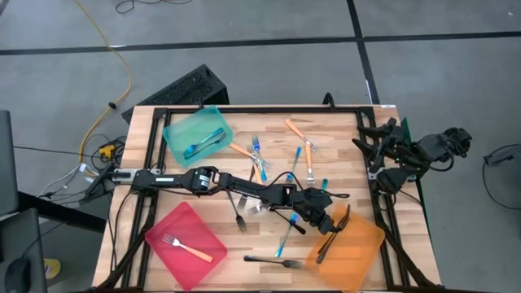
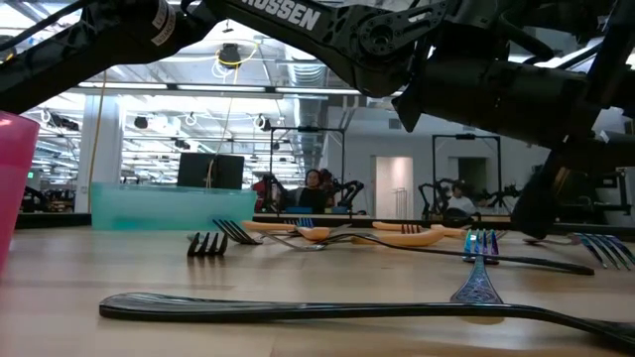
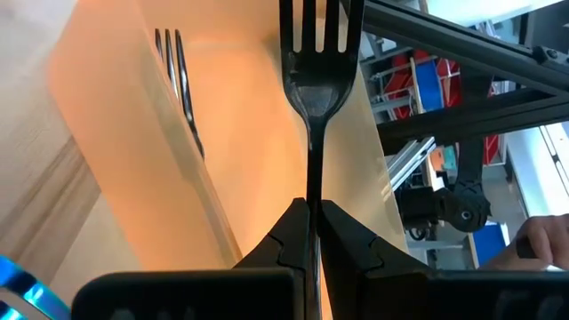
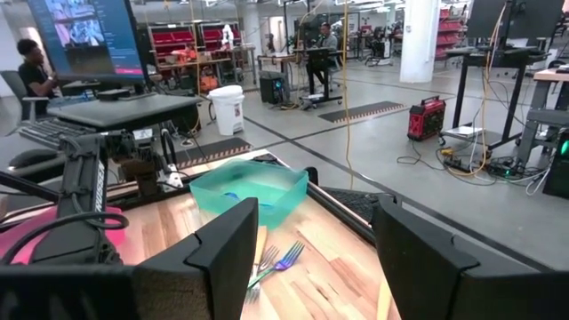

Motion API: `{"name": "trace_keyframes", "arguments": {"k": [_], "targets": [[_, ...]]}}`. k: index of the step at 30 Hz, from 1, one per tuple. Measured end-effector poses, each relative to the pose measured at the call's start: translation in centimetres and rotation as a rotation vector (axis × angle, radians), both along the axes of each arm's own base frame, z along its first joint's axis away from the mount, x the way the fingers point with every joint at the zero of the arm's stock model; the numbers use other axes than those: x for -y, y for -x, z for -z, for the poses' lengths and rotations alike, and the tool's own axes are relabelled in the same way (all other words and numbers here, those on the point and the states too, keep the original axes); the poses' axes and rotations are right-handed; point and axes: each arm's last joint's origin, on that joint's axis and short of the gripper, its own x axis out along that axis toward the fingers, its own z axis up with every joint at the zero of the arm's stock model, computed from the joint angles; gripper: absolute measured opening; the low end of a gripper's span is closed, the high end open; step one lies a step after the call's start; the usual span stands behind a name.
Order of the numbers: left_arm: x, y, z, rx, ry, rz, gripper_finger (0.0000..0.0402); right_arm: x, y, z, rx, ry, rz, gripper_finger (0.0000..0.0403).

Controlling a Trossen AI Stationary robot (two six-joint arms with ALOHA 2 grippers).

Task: Sort silverware by color (type)
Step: Put the black fork into the orange bin, then put the orange fork into the red bin

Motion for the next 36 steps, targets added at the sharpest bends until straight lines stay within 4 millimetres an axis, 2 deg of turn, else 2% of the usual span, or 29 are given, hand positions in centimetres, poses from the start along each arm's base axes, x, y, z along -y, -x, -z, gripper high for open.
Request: {"name": "trace_keyframes", "arguments": {"k": [5, 15, 23, 30, 36], "targets": [[0.0, 0.0, 0.0, 0.003, 0.005, 0.007, 0.0007, 0.0, 0.0, 0.0, 0.000, 0.000, 0.000, 0.0242], [0.1, -0.1, -0.3, 0.033, 0.014, 0.011, 0.0084, 0.0, 0.0, 0.0, 0.001, 0.000, 0.000, 0.0242], [-0.2, -0.2, -0.4, 0.042, 0.019, -0.003, 0.0093, 0.0, 0.0, 0.0, 0.001, -0.001, -0.001, 0.0242], [-2.5, -0.7, -1.3, 0.149, 0.035, 0.007, 0.0094, 0.0, 0.0, 0.0, -0.003, 0.001, 0.000, 0.0242], [-5.5, -0.8, -3.9, 0.349, 0.072, 0.194, 0.0094, 0.0, 0.0, 0.2, -0.021, 0.006, -0.001, 0.0242]]}}
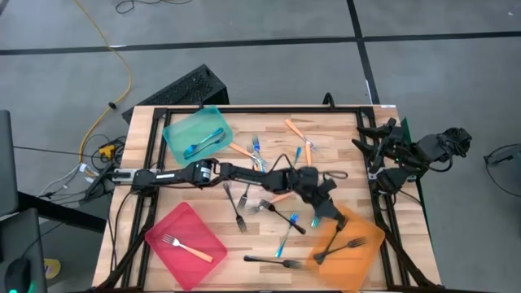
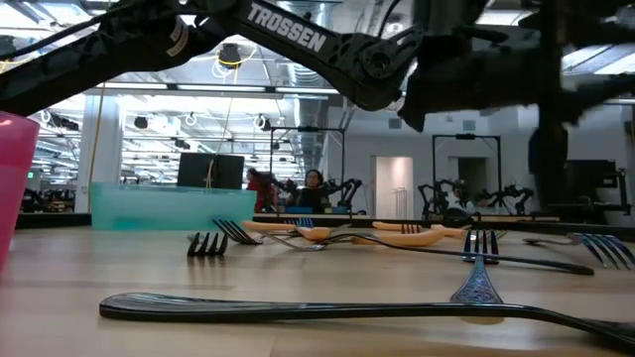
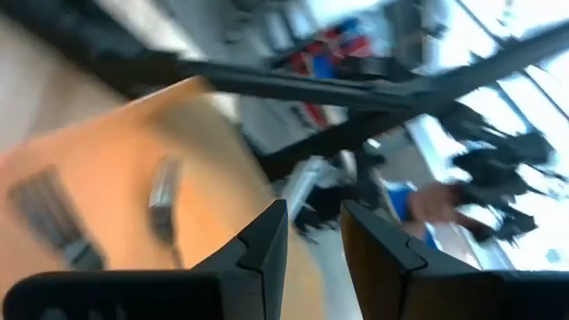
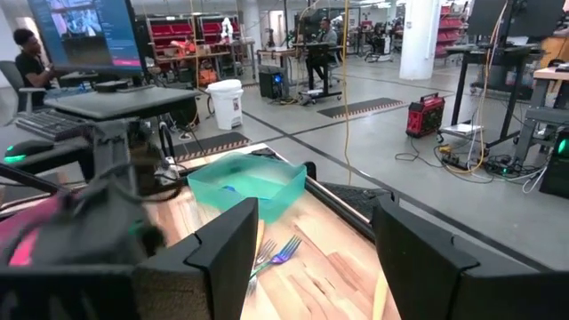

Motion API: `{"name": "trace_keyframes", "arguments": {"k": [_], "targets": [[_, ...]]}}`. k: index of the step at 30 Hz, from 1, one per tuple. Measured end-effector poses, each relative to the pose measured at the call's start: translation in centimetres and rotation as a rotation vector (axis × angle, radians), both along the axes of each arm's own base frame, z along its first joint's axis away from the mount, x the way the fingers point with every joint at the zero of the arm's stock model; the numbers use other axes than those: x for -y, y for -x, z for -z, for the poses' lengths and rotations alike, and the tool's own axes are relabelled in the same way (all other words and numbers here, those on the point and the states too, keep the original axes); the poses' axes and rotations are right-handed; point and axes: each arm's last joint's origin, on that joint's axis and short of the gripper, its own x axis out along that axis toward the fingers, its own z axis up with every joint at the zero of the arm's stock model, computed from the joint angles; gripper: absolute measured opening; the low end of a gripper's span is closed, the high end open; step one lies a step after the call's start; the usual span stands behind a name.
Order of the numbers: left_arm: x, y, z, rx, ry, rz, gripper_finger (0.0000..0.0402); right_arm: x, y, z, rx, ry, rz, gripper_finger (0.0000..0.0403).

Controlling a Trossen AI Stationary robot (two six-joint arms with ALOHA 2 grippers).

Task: Sort silverware by color (type)
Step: Put the orange fork into the red bin

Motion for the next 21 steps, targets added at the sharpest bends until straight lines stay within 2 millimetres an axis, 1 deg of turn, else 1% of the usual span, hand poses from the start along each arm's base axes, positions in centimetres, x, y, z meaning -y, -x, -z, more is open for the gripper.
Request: {"name": "trace_keyframes", "arguments": {"k": [3, 5, 8, 10, 13, 17, 18, 19, 21], "targets": [[-0.8, 0.2, -1.8, 0.110, -0.012, 0.047, 0.0094, 0.0, 0.0, 0.0, -0.001, 0.000, 0.000, 0.0242], [-0.9, 0.5, -3.2, 0.200, -0.039, 0.089, 0.0094, 0.0, 0.0, 0.0, 0.000, -0.001, 0.000, 0.0242], [-0.8, 1.2, -6.0, 0.292, -0.107, 0.140, 0.0094, 0.0, 0.0, 0.0, -0.003, -0.001, 0.000, 0.0242], [-1.0, 1.9, -8.1, 0.303, -0.173, 0.147, 0.0094, 0.0, 0.0, 0.2, -0.014, -0.006, 0.001, 0.0242], [-1.5, 3.5, -11.0, 0.242, -0.376, 0.105, 0.0088, 0.0, 0.1, 0.5, -0.033, -0.018, 0.004, 0.0242], [-2.5, 7.2, -14.0, 0.045, -0.863, -0.080, 0.0072, 0.1, 0.1, 0.9, -0.053, -0.035, 0.008, 0.0242], [-2.7, 8.0, -14.6, -0.003, -0.956, -0.108, 0.0068, 0.1, 0.1, 1.0, -0.055, -0.037, 0.009, 0.0242], [-3.1, 8.7, -15.2, -0.040, -1.011, -0.120, 0.0065, 0.1, 0.1, 1.0, -0.054, -0.039, 0.009, 0.0242], [-4.0, 10.1, -16.2, -0.084, -1.054, -0.093, 0.0059, 0.1, 0.1, 1.0, -0.059, -0.037, 0.009, 0.0242]]}}
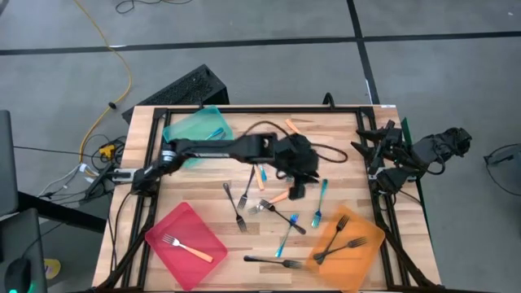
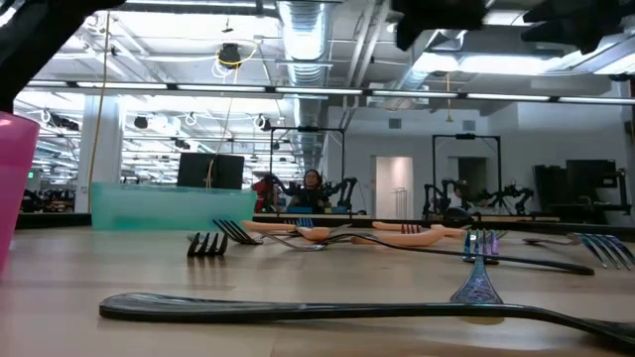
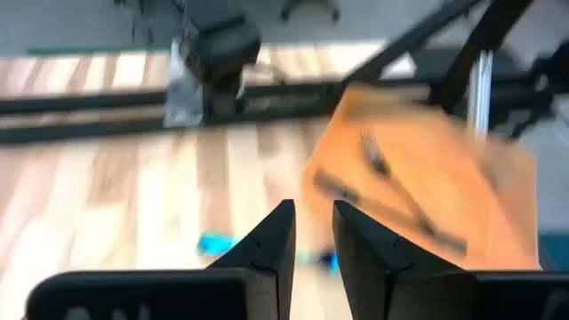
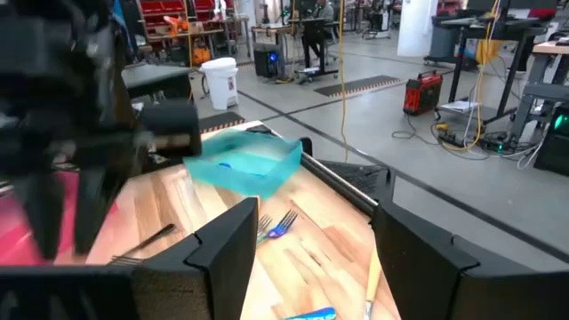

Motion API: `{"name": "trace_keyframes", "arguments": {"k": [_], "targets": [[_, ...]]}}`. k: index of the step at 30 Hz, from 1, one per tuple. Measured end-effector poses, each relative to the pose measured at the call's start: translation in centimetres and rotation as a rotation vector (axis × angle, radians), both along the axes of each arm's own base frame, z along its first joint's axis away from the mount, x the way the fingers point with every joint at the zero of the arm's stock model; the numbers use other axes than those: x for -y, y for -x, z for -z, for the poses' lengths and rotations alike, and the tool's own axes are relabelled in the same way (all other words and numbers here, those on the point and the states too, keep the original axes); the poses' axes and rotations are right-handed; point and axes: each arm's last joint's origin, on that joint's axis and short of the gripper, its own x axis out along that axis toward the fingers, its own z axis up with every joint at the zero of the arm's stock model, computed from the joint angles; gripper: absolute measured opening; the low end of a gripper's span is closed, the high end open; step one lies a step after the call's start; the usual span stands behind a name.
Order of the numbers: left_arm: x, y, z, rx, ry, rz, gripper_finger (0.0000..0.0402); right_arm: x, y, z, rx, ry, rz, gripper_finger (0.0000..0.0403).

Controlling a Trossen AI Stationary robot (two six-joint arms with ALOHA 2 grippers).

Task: Sort silverware by color (type)
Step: Put the orange fork into the red bin

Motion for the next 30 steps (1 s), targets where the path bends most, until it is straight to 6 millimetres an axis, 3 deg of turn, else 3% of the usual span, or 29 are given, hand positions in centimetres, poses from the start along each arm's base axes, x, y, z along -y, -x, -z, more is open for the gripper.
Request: {"name": "trace_keyframes", "arguments": {"k": [8, 15, 18, 22, 26, 30], "targets": [[-5.0, 7.0, -4.4, -0.186, -0.060, -0.063, 0.0052, 0.0, 0.0, 0.1, -0.012, 0.006, 0.000, 0.0242], [-5.4, 14.6, -6.3, -0.130, -0.177, -0.125, 0.0052, 0.0, 0.1, 0.4, -0.040, 0.021, 0.001, 0.0242], [-5.5, 17.7, -4.4, -0.090, -0.230, -0.184, 0.0052, 0.1, 0.1, 0.5, -0.054, 0.028, 0.001, 0.0242], [-5.7, 19.9, 0.3, -0.042, -0.309, -0.317, 0.0052, 0.1, 0.1, 0.6, -0.062, 0.034, 0.002, 0.0242], [-5.7, 20.7, 4.9, -0.029, -0.356, -0.332, 0.0062, 0.1, 0.1, 0.6, -0.062, 0.035, 0.002, 0.0242], [-6.1, 20.1, 8.5, -0.154, -0.334, -0.316, 0.0085, 0.1, 0.1, 0.6, -0.062, 0.034, 0.002, 0.0242]]}}
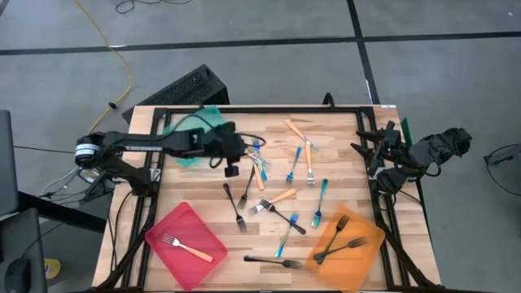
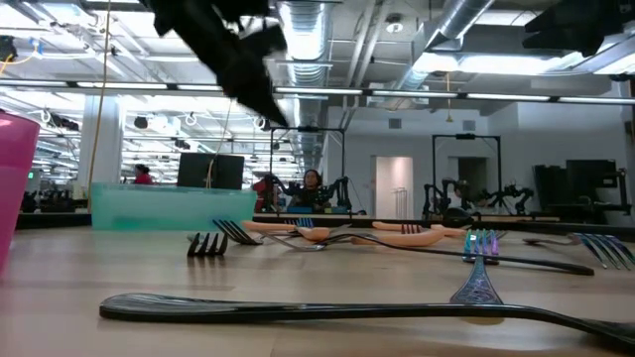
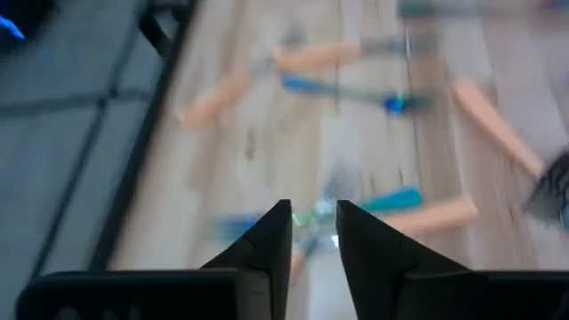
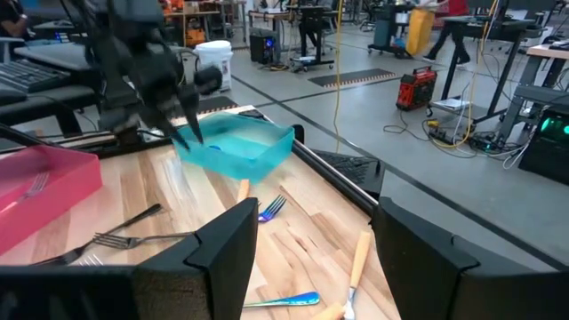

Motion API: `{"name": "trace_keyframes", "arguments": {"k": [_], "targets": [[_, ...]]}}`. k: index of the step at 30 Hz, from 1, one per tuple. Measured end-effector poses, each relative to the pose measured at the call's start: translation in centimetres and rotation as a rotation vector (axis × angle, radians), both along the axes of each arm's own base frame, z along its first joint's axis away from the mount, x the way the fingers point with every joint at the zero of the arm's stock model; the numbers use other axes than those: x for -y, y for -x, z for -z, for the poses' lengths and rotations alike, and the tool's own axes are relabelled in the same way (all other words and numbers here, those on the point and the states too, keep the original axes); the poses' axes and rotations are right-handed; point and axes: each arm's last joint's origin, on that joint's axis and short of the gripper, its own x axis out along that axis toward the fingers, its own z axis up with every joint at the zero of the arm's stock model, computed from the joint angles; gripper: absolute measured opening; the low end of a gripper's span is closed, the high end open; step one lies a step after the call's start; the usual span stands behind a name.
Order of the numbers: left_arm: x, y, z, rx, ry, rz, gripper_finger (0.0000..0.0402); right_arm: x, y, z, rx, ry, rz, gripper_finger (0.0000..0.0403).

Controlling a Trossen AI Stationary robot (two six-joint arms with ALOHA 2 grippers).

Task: Sort silverware by color (type)
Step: Put the orange fork into the red bin

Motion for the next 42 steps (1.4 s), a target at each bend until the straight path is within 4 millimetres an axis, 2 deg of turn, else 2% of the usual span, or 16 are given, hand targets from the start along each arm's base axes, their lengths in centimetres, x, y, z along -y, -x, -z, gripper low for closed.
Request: {"name": "trace_keyframes", "arguments": {"k": [4, 10, 17, 21, 27, 37, 42], "targets": [[-0.6, -0.9, 3.1, -0.159, 0.009, 0.006, 0.0114, 0.0, 0.0, 0.1, -0.007, 0.004, 0.002, 0.0242], [-1.2, -2.3, 6.2, -0.415, -0.154, 0.075, 0.0156, 0.0, 0.0, 0.1, -0.007, 0.004, 0.003, 0.0242], [-3.0, -3.4, 7.2, -0.447, -0.129, 0.171, 0.0171, 0.0, 0.0, 0.1, -0.012, 0.007, 0.003, 0.0242], [-4.7, -3.5, 6.7, -0.420, -0.087, 0.192, 0.0171, 0.0, 0.0, 0.1, -0.015, 0.008, 0.004, 0.0242], [-6.2, -3.2, 6.2, -0.387, -0.036, 0.187, 0.0171, 0.0, 0.0, 0.2, -0.018, 0.010, 0.004, 0.0242], [-6.6, -3.6, 10.0, -0.525, -0.014, 0.185, 0.0171, 0.1, 0.1, 0.2, -0.025, 0.015, 0.010, 0.0242], [-7.5, -3.7, 10.4, -0.520, -0.006, 0.150, 0.0171, 0.1, 0.1, 0.3, -0.030, 0.019, 0.020, 0.0242]]}}
